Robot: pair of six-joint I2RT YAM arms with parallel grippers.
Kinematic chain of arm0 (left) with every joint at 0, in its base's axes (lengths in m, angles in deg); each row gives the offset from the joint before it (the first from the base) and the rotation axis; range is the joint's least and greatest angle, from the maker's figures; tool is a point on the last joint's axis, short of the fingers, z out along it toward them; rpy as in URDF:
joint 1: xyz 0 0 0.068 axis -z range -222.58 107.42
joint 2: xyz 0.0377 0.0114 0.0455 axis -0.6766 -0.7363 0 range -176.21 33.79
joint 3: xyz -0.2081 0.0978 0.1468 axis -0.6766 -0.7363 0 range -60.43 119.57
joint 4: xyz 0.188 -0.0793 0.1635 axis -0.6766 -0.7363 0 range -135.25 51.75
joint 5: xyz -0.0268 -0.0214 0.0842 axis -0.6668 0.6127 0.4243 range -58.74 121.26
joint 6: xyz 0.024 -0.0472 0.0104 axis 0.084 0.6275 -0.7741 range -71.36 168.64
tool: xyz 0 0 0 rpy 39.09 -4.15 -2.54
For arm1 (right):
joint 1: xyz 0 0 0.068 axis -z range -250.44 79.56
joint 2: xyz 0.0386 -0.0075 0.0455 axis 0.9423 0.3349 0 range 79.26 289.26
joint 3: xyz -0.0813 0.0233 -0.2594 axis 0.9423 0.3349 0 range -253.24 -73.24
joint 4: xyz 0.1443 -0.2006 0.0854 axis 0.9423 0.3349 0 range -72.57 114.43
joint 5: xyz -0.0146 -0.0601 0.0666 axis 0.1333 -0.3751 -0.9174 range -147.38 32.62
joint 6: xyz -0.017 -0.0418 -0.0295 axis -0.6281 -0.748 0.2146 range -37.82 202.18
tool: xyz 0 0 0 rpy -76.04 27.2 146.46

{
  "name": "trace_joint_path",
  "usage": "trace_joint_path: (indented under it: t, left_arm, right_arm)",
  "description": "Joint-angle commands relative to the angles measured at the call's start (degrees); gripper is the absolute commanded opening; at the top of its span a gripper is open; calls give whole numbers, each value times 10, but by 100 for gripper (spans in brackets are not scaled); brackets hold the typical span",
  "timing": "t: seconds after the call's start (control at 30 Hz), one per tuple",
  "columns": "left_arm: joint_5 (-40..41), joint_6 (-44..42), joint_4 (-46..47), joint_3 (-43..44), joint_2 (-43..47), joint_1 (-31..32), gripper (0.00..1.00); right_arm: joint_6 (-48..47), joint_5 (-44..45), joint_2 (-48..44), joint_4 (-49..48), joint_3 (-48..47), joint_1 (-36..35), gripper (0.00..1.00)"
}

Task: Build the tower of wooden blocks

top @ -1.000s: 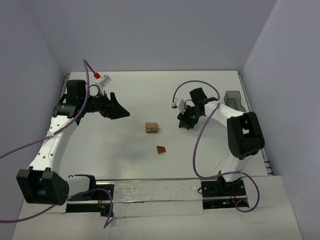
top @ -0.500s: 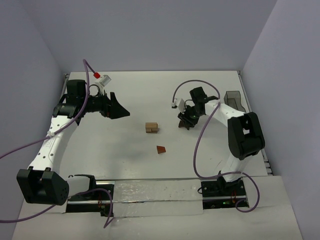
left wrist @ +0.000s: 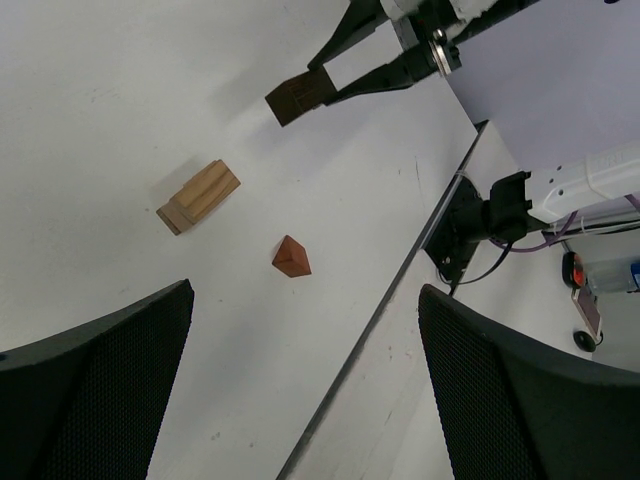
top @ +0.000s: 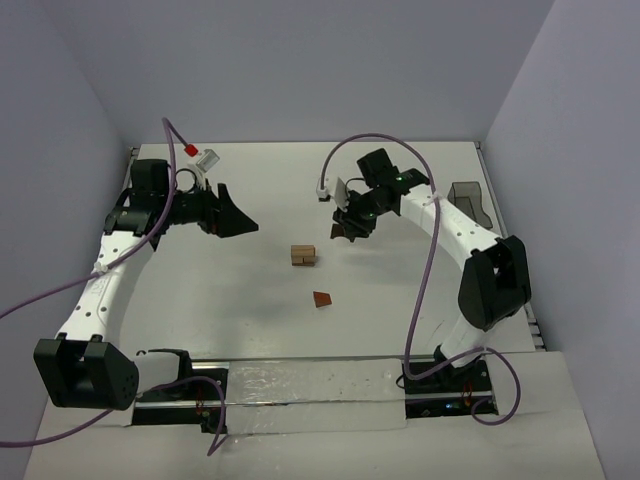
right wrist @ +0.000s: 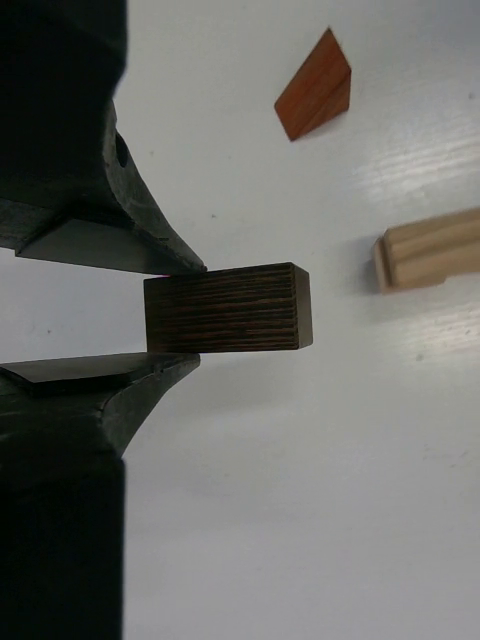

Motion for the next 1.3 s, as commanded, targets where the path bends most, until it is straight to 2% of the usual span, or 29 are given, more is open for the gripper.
trace_joint_path:
  t: [0.0, 0.2, 0.37, 0.6, 1.27]
  left_arm:
    - [-49, -1, 23, 1, 4, -18, 99]
    - [-58, 6, 29, -5, 10, -30, 99]
    - [-76, 18, 36, -6, 2, -53, 99]
    - [-127, 52, 61, -13, -19, -104, 99]
    - [-134, 62, 78, -26, -13, -105, 99]
  right_arm:
    - [-18, -16, 21, 73, -80, -37, 8]
    - [-19, -9, 80, 102, -161, -74, 8]
    - [-17, 3, 124, 103, -191, -96, 8]
    - [-14, 8, 148, 98, -208, -115, 8]
    - [-7, 38, 178, 71, -216, -147, 8]
